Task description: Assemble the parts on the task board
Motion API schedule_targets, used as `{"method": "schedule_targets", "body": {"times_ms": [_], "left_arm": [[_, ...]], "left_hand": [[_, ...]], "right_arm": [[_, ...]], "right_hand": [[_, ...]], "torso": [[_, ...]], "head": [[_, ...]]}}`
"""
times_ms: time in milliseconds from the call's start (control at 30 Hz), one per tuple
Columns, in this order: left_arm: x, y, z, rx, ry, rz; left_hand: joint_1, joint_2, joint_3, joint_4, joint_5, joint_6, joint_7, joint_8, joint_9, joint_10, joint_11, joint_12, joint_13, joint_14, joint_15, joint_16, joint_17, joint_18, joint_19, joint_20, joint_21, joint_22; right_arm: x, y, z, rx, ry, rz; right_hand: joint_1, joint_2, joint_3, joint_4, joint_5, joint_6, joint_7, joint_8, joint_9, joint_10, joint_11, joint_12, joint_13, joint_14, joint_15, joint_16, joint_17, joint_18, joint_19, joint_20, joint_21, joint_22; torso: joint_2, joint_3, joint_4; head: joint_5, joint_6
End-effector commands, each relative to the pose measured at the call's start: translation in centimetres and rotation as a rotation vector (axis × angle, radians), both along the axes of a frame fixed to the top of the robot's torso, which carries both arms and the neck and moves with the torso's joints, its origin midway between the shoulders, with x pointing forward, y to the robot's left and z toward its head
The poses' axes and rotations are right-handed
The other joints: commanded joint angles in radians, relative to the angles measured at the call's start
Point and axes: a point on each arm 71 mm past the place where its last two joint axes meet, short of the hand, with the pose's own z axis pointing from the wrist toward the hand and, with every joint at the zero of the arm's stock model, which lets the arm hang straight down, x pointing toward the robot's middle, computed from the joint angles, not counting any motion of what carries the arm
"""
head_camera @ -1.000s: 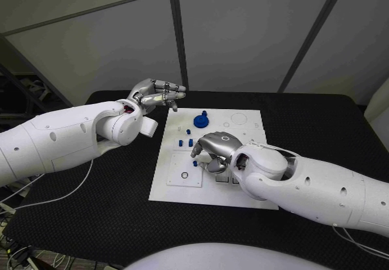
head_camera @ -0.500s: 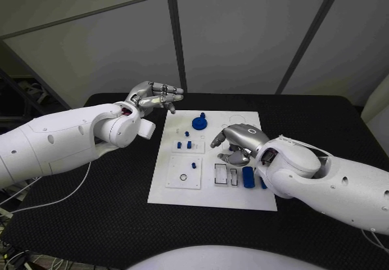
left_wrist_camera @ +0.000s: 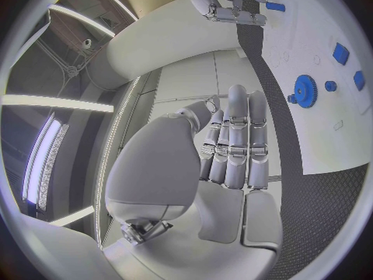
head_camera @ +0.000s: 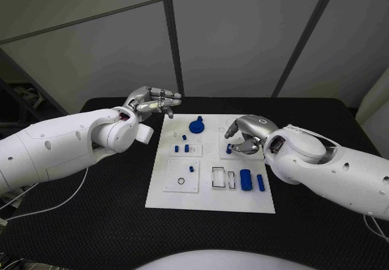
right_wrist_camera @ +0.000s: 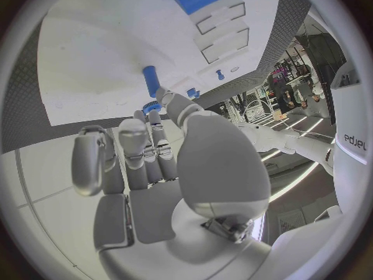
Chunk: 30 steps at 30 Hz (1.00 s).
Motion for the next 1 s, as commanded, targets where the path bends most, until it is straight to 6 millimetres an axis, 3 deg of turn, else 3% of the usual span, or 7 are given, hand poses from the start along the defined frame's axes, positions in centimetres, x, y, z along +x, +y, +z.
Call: {"method": "schedule_targets", "body": {"times_ms": [33, 400, 1000], "left_arm": [[0.00, -0.19, 0.08, -0.009, 0.002, -0.015], [-0.04, -0.07, 0.08, -0.008, 0.003, -0.014], [-0.01, 0.07, 0.05, -0.006, 0.005, -0.010]], "left_hand": [[-0.008, 0.004, -0.002, -0.001, -0.004, -0.001, 0.003, -0.005, -0.001, -0.004, 0.001, -0.005, -0.001, -0.005, 0.001, -0.004, -0.001, -0.011, -0.006, 0.003, -0.006, -0.002], [-0.008, 0.004, -0.002, -0.001, -0.004, -0.001, 0.003, -0.005, -0.001, -0.004, 0.001, -0.005, -0.001, -0.005, 0.001, -0.004, -0.001, -0.011, -0.006, 0.003, -0.006, -0.002], [-0.007, 0.006, -0.002, -0.001, -0.004, 0.000, 0.003, -0.004, -0.001, -0.004, 0.001, -0.004, 0.000, -0.004, 0.001, -0.005, -0.001, -0.011, -0.006, 0.003, -0.006, -0.002]], "right_arm": [[0.26, 0.06, -0.37, -0.045, 0.039, 0.000], [0.42, 0.68, -1.06, -0.102, 0.093, 0.020], [0.08, 0.92, -1.06, -0.109, 0.107, 0.028]], "right_hand": [[0.009, 0.007, -0.006, 0.000, -0.006, -0.002, -0.008, -0.001, -0.001, -0.007, -0.002, -0.004, -0.001, 0.007, 0.003, 0.003, -0.001, 0.019, 0.005, 0.002, -0.002, 0.081], [0.018, 0.029, -0.005, 0.006, -0.005, 0.013, -0.005, 0.002, -0.002, 0.038, -0.009, 0.011, 0.004, 0.010, -0.001, 0.012, 0.000, 0.017, 0.010, 0.000, 0.004, 0.086], [0.010, 0.041, 0.035, 0.019, -0.003, 0.058, -0.002, 0.007, 0.001, 0.134, -0.026, 0.020, 0.000, 0.017, -0.014, 0.036, 0.017, 0.010, 0.025, -0.012, 0.030, 0.110]], "torso": [[0.002, 0.0006, 0.0004], [0.002, 0.0012, 0.0003], [0.002, 0.0014, 0.0000]], "head": [[-0.001, 0.001], [0.002, -0.003], [0.003, -0.007]]}}
